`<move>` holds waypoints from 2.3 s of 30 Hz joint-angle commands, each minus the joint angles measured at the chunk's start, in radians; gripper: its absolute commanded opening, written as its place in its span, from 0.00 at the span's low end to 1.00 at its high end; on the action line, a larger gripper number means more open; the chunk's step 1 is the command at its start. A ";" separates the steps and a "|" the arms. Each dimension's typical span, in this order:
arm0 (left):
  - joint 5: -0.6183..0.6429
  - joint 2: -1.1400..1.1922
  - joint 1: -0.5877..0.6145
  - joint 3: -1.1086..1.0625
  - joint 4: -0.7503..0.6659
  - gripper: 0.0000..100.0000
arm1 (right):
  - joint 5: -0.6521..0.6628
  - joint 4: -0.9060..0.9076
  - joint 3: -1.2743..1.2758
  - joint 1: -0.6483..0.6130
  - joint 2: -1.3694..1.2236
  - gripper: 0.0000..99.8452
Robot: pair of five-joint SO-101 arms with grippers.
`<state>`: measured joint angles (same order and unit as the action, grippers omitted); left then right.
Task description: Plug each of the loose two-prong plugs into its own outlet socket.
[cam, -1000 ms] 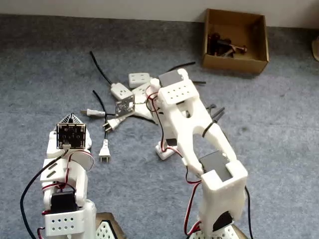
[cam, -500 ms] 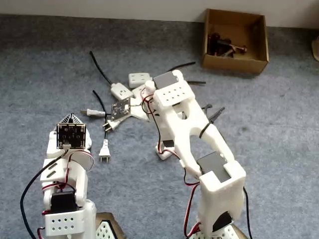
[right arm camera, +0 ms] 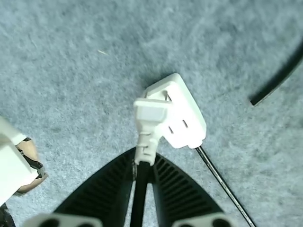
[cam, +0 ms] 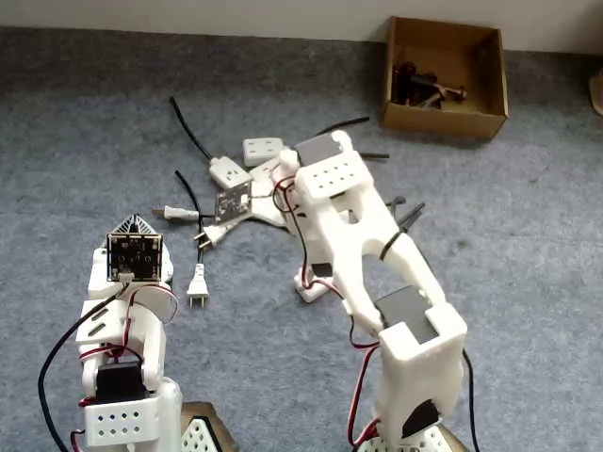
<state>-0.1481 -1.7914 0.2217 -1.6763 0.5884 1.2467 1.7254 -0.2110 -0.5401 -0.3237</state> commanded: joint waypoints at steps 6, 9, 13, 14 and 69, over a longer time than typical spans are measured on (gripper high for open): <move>-0.009 -0.008 0.002 -0.019 -0.002 0.01 | -0.005 0.015 -0.048 0.051 0.018 0.01; -0.009 -0.008 0.002 -0.019 -0.002 0.01 | -0.003 0.015 -0.047 0.071 0.018 0.01; -0.009 -0.008 0.002 -0.019 0.000 0.01 | 0.000 0.015 -0.047 0.107 0.019 0.01; -0.009 -0.008 0.002 -0.019 0.000 0.01 | 0.000 0.013 -0.047 0.117 0.019 0.01; -0.009 -0.004 -0.025 -0.019 -0.002 0.01 | -0.023 -0.110 -0.045 0.460 0.018 0.01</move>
<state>-0.1481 -1.7914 0.2186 -1.6763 0.5884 1.2651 1.6287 -0.2110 -0.0522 -0.3237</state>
